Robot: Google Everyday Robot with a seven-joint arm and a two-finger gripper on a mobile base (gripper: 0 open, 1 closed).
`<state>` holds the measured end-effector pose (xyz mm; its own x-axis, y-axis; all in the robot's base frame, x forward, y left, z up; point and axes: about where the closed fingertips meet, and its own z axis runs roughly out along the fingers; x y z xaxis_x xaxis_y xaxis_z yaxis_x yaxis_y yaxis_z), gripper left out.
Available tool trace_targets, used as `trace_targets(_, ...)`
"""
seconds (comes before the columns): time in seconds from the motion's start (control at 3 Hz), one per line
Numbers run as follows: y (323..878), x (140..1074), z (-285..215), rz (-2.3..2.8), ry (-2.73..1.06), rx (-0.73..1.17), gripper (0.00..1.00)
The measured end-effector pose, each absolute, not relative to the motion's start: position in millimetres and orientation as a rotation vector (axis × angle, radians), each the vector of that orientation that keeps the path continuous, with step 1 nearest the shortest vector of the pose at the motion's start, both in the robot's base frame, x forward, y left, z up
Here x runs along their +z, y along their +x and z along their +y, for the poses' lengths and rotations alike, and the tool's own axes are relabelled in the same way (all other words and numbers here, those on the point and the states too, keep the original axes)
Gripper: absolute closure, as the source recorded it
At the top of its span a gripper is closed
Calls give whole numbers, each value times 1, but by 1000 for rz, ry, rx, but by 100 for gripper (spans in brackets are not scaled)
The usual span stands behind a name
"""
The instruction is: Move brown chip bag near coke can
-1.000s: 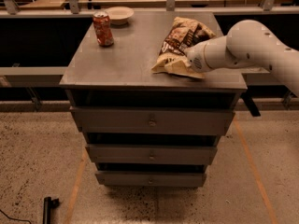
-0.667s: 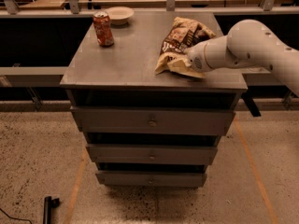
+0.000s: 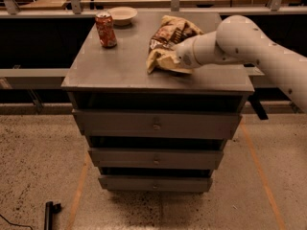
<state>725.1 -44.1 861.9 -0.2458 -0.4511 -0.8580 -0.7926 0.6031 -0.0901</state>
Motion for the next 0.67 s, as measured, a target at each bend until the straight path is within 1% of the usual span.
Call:
trace_targets(0.33, 736, 890, 15, 1740, -1086, 528, 100)
trace_targets(0.67, 741, 908, 53, 1653, -1139, 576, 100)
